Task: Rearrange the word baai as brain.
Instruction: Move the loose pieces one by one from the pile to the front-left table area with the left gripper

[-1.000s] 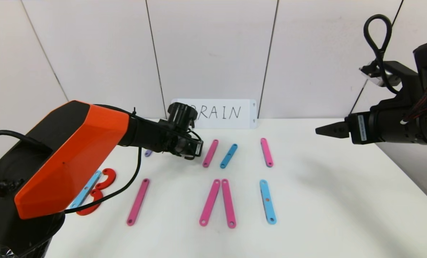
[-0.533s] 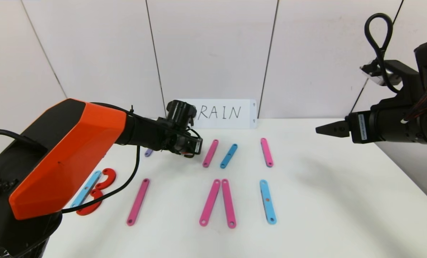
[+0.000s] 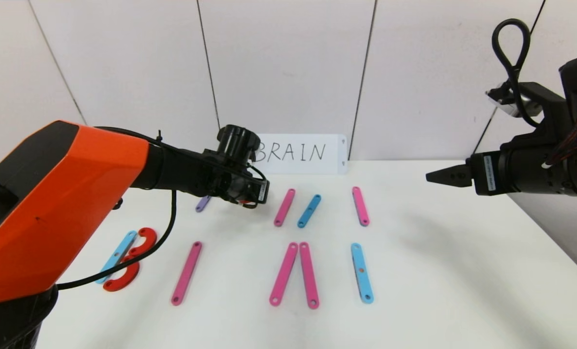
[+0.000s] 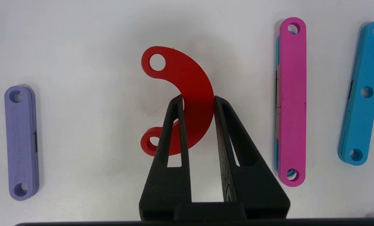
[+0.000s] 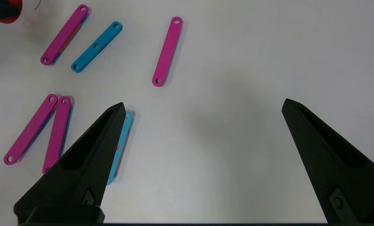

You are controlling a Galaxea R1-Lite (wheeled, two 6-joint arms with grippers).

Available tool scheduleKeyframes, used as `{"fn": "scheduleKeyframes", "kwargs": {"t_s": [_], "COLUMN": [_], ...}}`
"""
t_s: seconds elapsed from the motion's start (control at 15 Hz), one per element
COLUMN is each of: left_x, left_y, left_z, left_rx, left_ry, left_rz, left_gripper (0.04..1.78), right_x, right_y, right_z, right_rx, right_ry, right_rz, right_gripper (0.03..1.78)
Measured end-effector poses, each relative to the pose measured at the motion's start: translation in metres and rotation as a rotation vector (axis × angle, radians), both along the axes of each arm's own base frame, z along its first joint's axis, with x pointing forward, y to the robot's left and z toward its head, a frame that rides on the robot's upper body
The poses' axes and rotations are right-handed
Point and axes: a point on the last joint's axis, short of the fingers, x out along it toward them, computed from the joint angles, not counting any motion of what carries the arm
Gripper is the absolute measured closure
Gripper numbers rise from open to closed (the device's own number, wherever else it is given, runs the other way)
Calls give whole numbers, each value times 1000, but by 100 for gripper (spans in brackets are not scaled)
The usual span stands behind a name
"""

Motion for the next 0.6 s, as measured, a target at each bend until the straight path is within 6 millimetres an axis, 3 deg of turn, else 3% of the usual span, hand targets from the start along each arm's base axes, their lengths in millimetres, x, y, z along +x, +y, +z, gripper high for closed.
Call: {"fn": "scheduleKeyframes", "kwargs": {"t_s": [0.27,0.6], "left_x": [-16,-58], "left_y": [6,14], "left_z": [10,25], "left_rx": [33,46], "left_ry": [33,129], "left_rz": [40,82], "left_gripper": [153,153], "right_x": [-1,-3], "right_y": [1,2], "right_z": [0,1], "right_rx": [1,1], "right_ry": [-1,-3], "right_rz": [4,12], "right_gripper": [7,7]}}
